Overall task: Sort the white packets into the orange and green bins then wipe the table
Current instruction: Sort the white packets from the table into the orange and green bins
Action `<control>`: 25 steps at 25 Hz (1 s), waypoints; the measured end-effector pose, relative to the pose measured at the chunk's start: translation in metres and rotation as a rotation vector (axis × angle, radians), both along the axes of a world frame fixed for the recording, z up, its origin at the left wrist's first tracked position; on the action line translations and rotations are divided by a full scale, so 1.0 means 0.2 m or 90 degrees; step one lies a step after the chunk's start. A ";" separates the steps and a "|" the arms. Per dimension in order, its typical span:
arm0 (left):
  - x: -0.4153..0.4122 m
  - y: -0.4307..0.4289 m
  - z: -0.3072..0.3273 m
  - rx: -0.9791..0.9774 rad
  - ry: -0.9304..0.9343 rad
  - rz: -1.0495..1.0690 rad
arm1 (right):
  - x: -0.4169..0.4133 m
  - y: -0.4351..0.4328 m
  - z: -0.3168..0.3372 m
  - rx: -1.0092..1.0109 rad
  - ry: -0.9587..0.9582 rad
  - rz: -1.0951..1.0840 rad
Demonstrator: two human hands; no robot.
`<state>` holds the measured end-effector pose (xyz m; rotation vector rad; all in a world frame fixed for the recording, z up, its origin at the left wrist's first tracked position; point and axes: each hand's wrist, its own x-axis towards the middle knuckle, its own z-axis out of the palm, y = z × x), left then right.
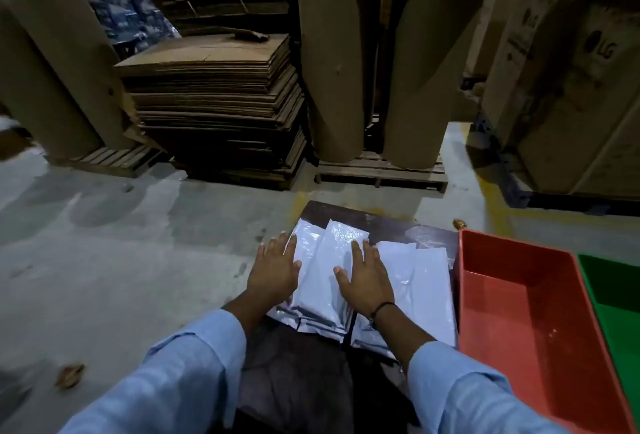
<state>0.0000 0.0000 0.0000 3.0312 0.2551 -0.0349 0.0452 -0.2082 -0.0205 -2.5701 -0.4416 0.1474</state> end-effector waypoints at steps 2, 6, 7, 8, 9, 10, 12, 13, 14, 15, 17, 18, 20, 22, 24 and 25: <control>0.06 0.03 -0.03 -0.021 0.016 -0.009 | 0.04 0.08 0.00 -0.003 -0.010 -0.030; 0.17 0.06 -0.13 -0.001 0.041 -0.103 | 0.11 0.23 0.00 -0.024 0.009 -0.078; 0.19 0.08 -0.16 0.012 0.052 -0.125 | 0.13 0.27 -0.01 -0.028 0.017 -0.094; 0.22 0.09 -0.19 0.017 0.055 -0.140 | 0.14 0.30 -0.02 -0.027 0.028 -0.109; 0.23 0.09 -0.21 0.012 0.055 -0.146 | 0.15 0.32 -0.03 -0.029 0.038 -0.124; 0.24 0.09 -0.23 -0.002 0.056 -0.142 | 0.15 0.34 -0.04 -0.034 0.046 -0.137; 0.25 0.10 -0.26 -0.034 0.047 -0.138 | 0.15 0.39 -0.07 -0.049 0.064 -0.155; 0.26 0.11 -0.28 -0.052 0.047 -0.137 | 0.15 0.40 -0.08 -0.060 0.075 -0.160; 0.27 0.12 -0.30 -0.075 0.045 -0.136 | 0.15 0.41 -0.08 -0.074 0.086 -0.165; 0.28 0.13 -0.33 -0.099 0.038 -0.132 | 0.15 0.43 -0.08 -0.085 0.092 -0.171; 0.28 0.14 -0.39 -0.127 0.019 -0.124 | 0.15 0.45 -0.09 -0.102 0.102 -0.184; 0.27 0.14 -0.40 -0.138 0.015 -0.126 | 0.15 0.46 -0.09 -0.110 0.107 -0.186; 0.25 0.15 -0.45 -0.154 0.009 -0.138 | 0.14 0.47 -0.10 -0.139 0.111 -0.180; 0.24 0.17 -0.49 -0.159 0.009 -0.154 | 0.11 0.47 -0.13 -0.167 0.111 -0.176; 0.24 0.19 -0.51 -0.174 0.006 -0.178 | 0.07 0.45 -0.16 -0.185 0.105 -0.183; 0.24 0.19 -0.51 -0.181 0.006 -0.189 | 0.05 0.45 -0.18 -0.195 0.099 -0.186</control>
